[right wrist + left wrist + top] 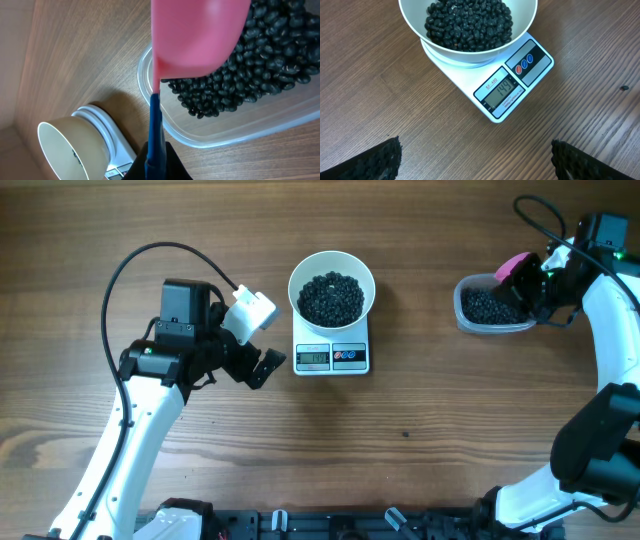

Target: Scoop item into bowl and weigh 150g on scale

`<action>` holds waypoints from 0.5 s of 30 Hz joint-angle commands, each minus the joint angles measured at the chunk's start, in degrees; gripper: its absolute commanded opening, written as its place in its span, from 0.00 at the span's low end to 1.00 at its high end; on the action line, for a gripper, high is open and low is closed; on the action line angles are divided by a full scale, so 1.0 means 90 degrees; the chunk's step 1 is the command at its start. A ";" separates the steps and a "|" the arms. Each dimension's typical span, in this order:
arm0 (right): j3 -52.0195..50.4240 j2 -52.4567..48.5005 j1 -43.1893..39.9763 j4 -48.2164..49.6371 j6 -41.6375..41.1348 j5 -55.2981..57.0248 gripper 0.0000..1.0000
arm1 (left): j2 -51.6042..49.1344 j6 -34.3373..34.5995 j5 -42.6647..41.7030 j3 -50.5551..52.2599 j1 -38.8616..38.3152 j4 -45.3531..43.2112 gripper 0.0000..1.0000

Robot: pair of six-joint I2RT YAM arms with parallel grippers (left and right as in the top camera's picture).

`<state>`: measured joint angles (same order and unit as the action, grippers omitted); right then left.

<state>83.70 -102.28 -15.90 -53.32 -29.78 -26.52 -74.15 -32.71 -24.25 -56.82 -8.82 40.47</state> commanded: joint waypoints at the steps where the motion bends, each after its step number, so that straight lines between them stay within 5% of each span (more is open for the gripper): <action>1: -0.0066 0.0136 0.0000 0.0151 -0.0027 -0.0010 0.05 | 0.0022 0.0017 -0.0034 0.0039 0.0034 -0.0017 1.00; 15: -0.0066 0.0138 0.0432 0.0940 0.0058 -0.0012 0.04 | 0.0022 0.0019 -0.0034 0.0039 0.0034 -0.0017 1.00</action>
<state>83.70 -102.28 -12.84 -45.32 -29.78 -26.50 -74.13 -32.71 -24.25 -56.82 -8.82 40.47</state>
